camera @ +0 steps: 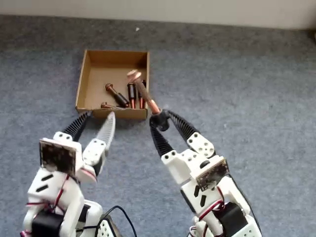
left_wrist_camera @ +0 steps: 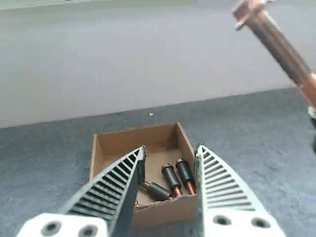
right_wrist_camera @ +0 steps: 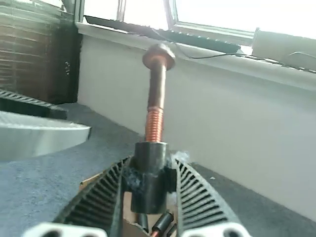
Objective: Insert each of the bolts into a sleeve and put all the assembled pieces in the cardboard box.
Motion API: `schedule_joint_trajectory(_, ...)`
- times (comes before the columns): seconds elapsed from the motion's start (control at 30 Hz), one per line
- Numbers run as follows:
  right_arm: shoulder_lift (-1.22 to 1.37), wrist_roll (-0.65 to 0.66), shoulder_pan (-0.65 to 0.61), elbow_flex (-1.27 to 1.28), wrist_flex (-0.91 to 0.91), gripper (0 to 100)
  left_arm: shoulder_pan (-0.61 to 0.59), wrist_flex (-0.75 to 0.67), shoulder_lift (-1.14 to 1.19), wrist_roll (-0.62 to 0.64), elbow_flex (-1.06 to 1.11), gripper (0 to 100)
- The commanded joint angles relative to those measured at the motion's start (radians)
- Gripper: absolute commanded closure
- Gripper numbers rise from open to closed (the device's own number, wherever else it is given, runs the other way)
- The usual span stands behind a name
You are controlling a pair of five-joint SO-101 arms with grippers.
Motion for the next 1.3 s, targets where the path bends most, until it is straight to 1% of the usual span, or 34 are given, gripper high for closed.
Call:
schedule_joint_trajectory(0.0, -0.016, -0.015, -0.077, -0.077, 0.031, 99.5, -0.085, -0.216, 0.028, 0.066, 0.081, 82)
schedule_joint_trajectory(0.13, -0.016, -0.014, -0.139, -0.070, 0.054, 99.5, -0.107, -0.321, 0.033, 0.078, 0.105, 82)
schedule_joint_trajectory(0.3, -0.016, -0.011, -0.188, -0.062, 0.058, 99.5, -0.108, -0.450, 0.027, 0.074, 0.107, 88)
schedule_joint_trajectory(0.57, -0.016, -0.009, -0.199, -0.021, 0.070, 99.5, -0.101, -0.456, 0.024, 0.074, 0.064, 88)
schedule_joint_trajectory(0.67, -0.016, -0.009, -0.199, -0.013, 0.070, 99.5, -0.065, -0.394, 0.024, 0.071, 0.024, 88)
schedule_joint_trajectory(0.83, -0.016, -0.008, -0.196, -0.012, 0.070, 99.5, 0.077, -0.250, 0.024, -0.054, -0.031, 88)
schedule_joint_trajectory(0.93, -0.016, -0.008, -0.193, -0.012, 0.070, 99.5, 0.136, -0.173, 0.024, -0.100, -0.056, 88)
schedule_joint_trajectory(1.1, -0.016, -0.005, -0.193, -0.008, 0.070, 99.5, 0.159, -0.080, 0.024, -0.112, -0.119, 88)
schedule_joint_trajectory(1.2, -0.016, 0.044, -0.193, -0.015, 0.068, 99.5, 0.159, -0.025, 0.024, -0.112, -0.162, 88)
schedule_joint_trajectory(1.27, -0.016, 0.052, -0.193, -0.016, 0.068, 99.5, 0.159, -0.006, 0.024, -0.115, -0.173, 88)
